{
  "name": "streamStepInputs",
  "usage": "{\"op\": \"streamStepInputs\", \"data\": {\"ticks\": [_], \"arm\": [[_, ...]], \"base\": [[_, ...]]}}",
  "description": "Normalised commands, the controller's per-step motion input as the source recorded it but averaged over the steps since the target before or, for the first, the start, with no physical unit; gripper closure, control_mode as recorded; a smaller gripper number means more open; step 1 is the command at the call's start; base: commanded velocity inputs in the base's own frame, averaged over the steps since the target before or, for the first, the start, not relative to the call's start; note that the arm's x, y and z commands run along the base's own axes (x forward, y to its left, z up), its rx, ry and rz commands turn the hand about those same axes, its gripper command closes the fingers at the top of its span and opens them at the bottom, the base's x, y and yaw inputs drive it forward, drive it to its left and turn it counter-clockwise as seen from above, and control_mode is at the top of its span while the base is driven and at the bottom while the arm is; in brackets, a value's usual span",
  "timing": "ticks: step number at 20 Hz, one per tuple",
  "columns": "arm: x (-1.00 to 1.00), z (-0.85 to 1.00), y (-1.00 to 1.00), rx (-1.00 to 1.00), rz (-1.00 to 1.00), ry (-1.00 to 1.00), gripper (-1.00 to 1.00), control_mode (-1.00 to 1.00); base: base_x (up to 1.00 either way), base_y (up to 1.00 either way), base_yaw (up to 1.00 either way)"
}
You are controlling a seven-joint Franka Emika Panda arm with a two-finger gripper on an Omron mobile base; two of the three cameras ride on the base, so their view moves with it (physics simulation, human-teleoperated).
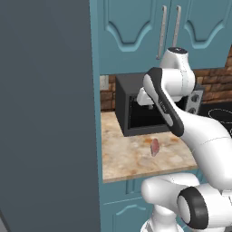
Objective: Retrieve the tupperware from the cabinet, then place the raw meat into the tupperware to avoid contamination.
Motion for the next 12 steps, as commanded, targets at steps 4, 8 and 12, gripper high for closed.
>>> {"op": "streamStepInputs", "data": {"ticks": [4, 8, 12], "arm": [[0.0, 0.0, 0.0, 0.0, 0.0, -0.01, -1.0, -1.0], [-0.07, 0.0, -0.01, 0.0, 0.0, -0.07, -1.0, -1.0], [-0.17, 0.04, -0.09, 0.0, 0.0, -0.17, -1.0, -1.0]], "base": [[0.0, 0.0, 0.0], [0.0, 0.0, 0.0], [0.0, 0.0, 0.0]]}}
